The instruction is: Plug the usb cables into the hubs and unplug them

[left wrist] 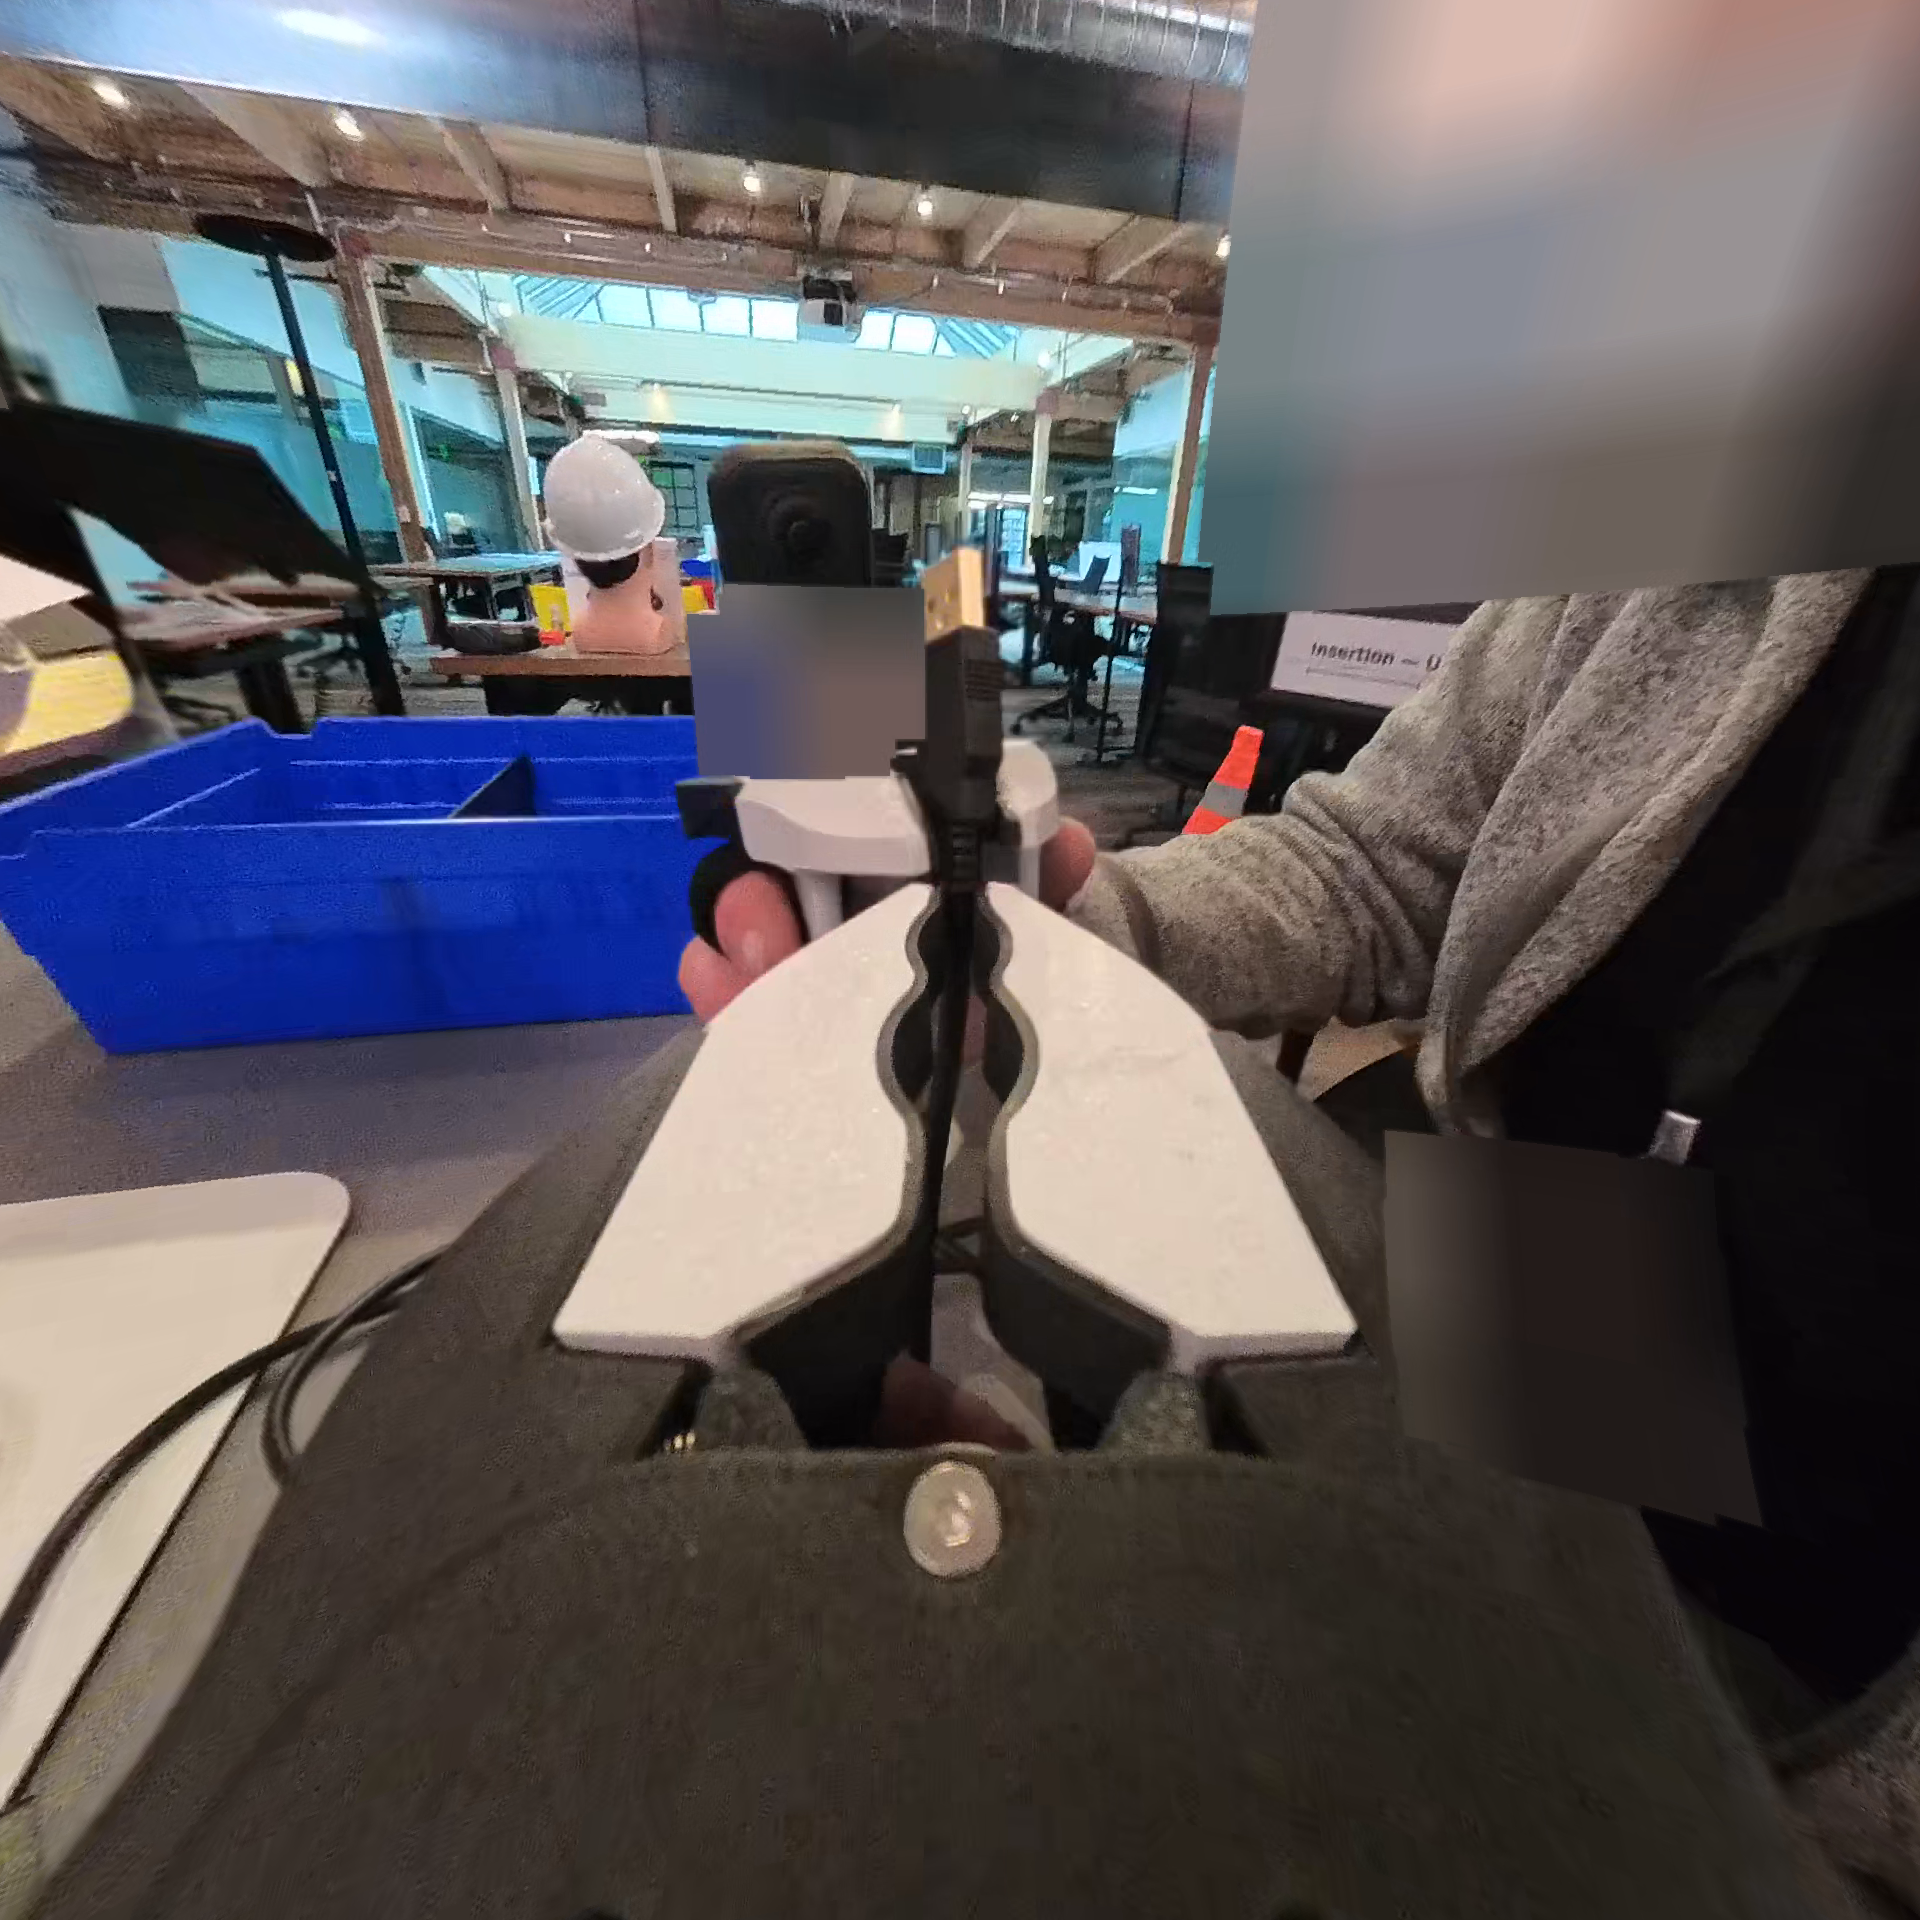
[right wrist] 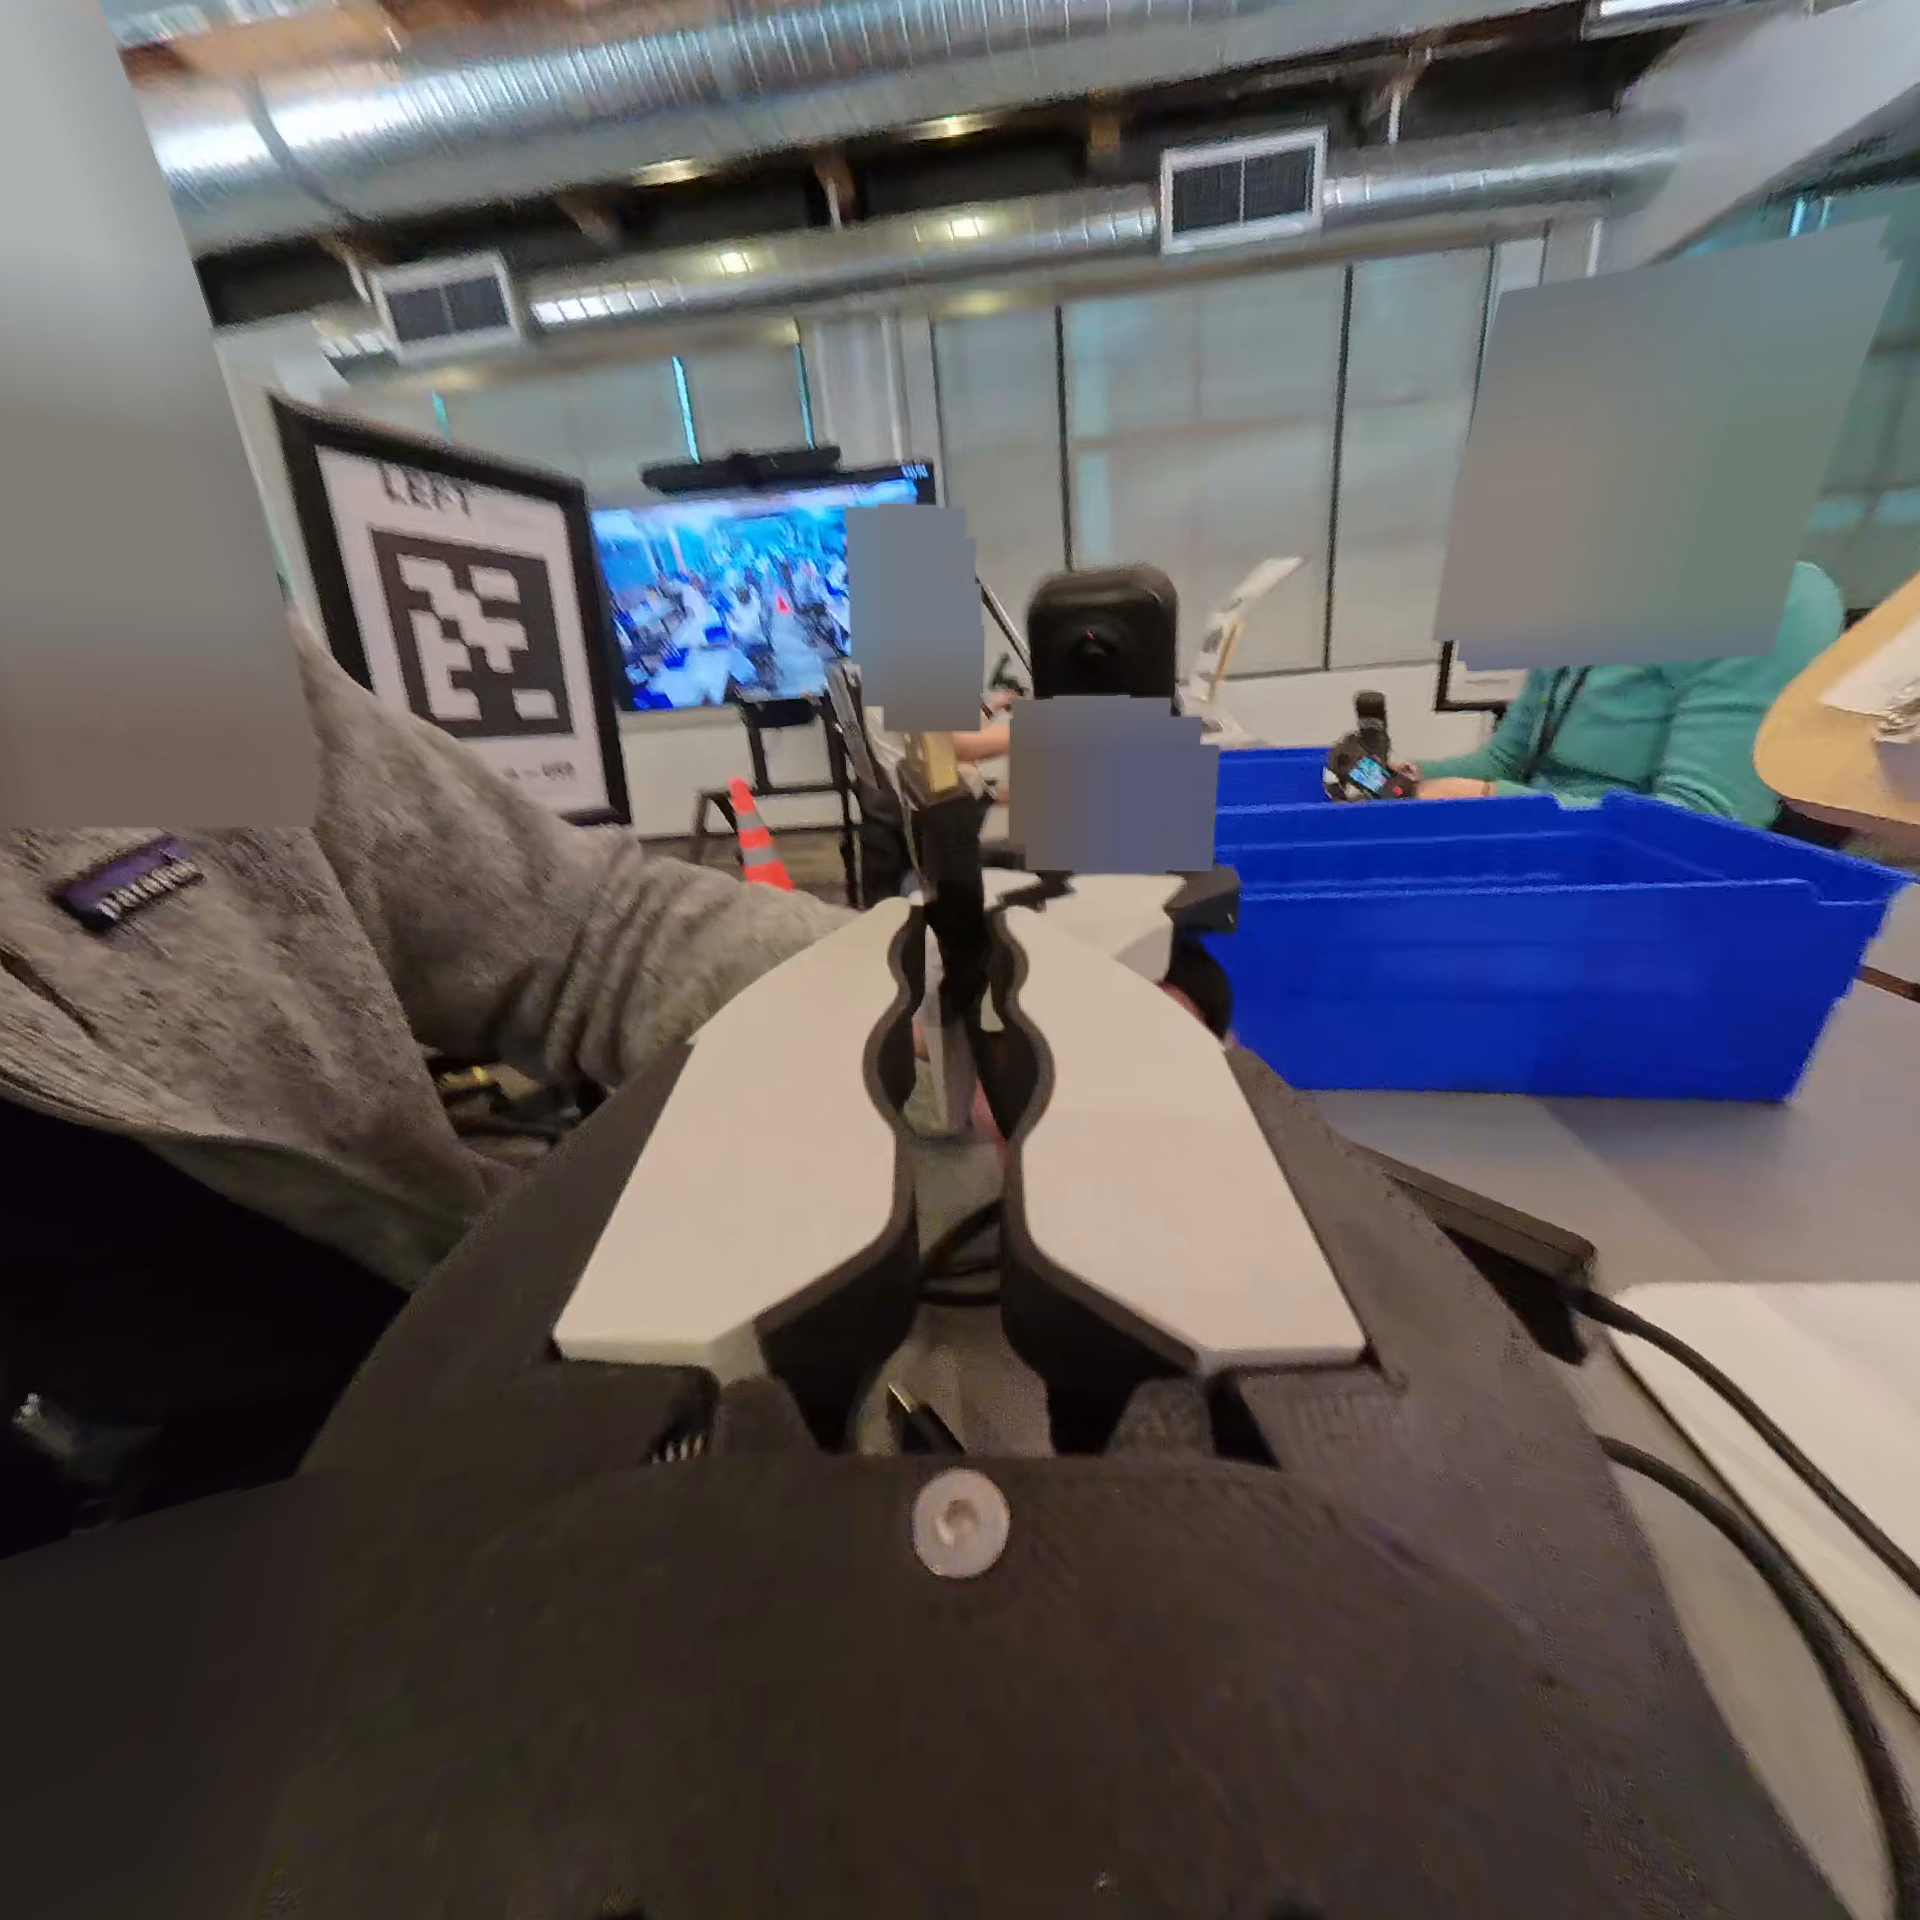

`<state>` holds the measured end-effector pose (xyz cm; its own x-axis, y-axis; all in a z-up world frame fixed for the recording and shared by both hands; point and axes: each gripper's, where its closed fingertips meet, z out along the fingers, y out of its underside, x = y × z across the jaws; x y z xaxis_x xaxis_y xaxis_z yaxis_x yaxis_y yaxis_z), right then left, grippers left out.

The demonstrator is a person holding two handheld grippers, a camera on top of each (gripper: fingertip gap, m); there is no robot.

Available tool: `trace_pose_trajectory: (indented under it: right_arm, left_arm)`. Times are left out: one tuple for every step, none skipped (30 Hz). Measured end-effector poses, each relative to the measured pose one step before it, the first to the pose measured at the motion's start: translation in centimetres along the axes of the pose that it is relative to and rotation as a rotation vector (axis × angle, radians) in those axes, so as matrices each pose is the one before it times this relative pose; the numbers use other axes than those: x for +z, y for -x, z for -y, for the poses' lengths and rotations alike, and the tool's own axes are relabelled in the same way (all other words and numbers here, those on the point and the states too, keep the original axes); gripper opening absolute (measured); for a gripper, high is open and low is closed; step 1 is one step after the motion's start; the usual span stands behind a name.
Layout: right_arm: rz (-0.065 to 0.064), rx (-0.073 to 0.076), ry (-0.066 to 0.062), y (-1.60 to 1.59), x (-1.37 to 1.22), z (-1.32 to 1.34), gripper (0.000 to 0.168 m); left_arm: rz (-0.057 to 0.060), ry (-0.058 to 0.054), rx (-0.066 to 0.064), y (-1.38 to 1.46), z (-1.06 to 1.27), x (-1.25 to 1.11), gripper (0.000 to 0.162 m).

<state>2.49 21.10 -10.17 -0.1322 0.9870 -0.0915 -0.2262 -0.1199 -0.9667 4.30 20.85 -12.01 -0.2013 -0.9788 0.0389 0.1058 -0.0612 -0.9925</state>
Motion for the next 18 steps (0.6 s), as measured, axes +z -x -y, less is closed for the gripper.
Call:
trace_pose_trajectory:
  right_arm:
    - [0.0107, 0.0205, -0.0265, 0.117, 0.079, 0.225, 0.015]
    - [0.0001, 0.0017, -0.0072, 0.047, 0.098, 0.014, 0.018]
    - [-0.0025, -0.0104, 0.0001, 0.054, 0.038, 0.012, 0.009]
    - [0.0070, 0.0062, -0.0062, 0.148, 0.068, 0.125, 0.009]
    - [0.0090, 0.0147, -0.0117, 0.169, 0.110, 0.172, 0.010]
    - [0.0115, 0.0019, 0.0059, 0.210, 0.041, -0.033, 0.009]
    - [-0.0069, -0.0160, 0.0179, 0.007, -0.050, -0.121, 0.008]
    - [-0.0212, -0.0153, 0.0216, -0.155, -0.081, -0.083, 0.008]
    - [-0.0251, -0.0202, 0.0191, -0.188, -0.111, -0.060, 0.008]
    - [-0.0189, -0.0107, -0.0044, -0.151, -0.276, 0.270, 0.008]
    - [-0.0135, 0.0022, -0.0173, -0.168, -0.452, 0.474, 0.008]
    - [-0.0270, -0.0008, -0.0033, -0.391, -0.552, 0.294, 0.008]
    - [-0.0396, -0.0150, 0.0212, -0.556, -0.601, -0.041, 0.008]
    - [-0.0490, -0.0282, 0.0554, -0.686, -0.532, -0.543, 0.008]
    - [-0.0495, -0.0472, 0.0685, -0.618, -0.421, -0.811, 0.008]
    - [-0.0220, -0.0199, 0.0339, -0.285, -0.311, -0.450, 0.008]
    - [-0.0058, 0.0058, 0.0024, -0.144, -0.266, -0.036, 0.008]
    - [-0.0107, -0.0002, 0.0059, -0.228, -0.172, -0.048, 0.008]
  left_arm:
    - [-0.0173, -0.0253, -0.0206, -0.103, 0.041, -0.068, 0.004]
    - [-0.0110, -0.0246, -0.0154, -0.112, 0.079, -0.049, 0.004]
    - [-0.0052, -0.0091, -0.0097, -0.107, 0.000, -0.003, 0.004]
    - [-0.0050, -0.0069, -0.0030, -0.170, 0.100, 0.008, 0.004]
    - [-0.0070, -0.0061, -0.0046, -0.175, 0.128, -0.019, 0.004]
    - [-0.0125, 0.0033, -0.0058, -0.240, 0.034, 0.040, 0.004]
    - [-0.0051, 0.0148, -0.0170, -0.139, -0.127, 0.121, 0.004]
    - [0.0212, 0.0131, -0.0063, 0.115, -0.039, -0.098, 0.004]
    - [0.0341, 0.0305, 0.0132, 0.261, -0.183, -0.122, 0.004]
    - [0.0445, 0.0451, 0.0240, 0.329, -0.295, -0.311, 0.008]
    - [0.0475, 0.0272, 0.0206, 0.326, 0.074, -0.501, 0.019]
    - [0.0658, 0.0330, 0.0088, 0.741, 0.128, -0.664, 0.024]
    - [0.0610, 0.0464, 0.0251, 0.657, 0.093, -0.854, 0.032]
    - [0.0666, 0.0399, 0.0294, 0.582, 0.357, -0.836, 0.038]
    - [0.1290, 0.0975, 0.0425, 1.603, -0.270, -0.849, 0.037]
    - [0.1319, 0.1471, 0.0876, 1.752, -0.995, -0.672, 0.040]
    - [0.0675, 0.1229, 0.0881, 0.917, -0.885, -0.393, 0.043]
    - [0.0493, 0.1059, 0.0274, 0.873, -0.850, -0.012, 0.044]
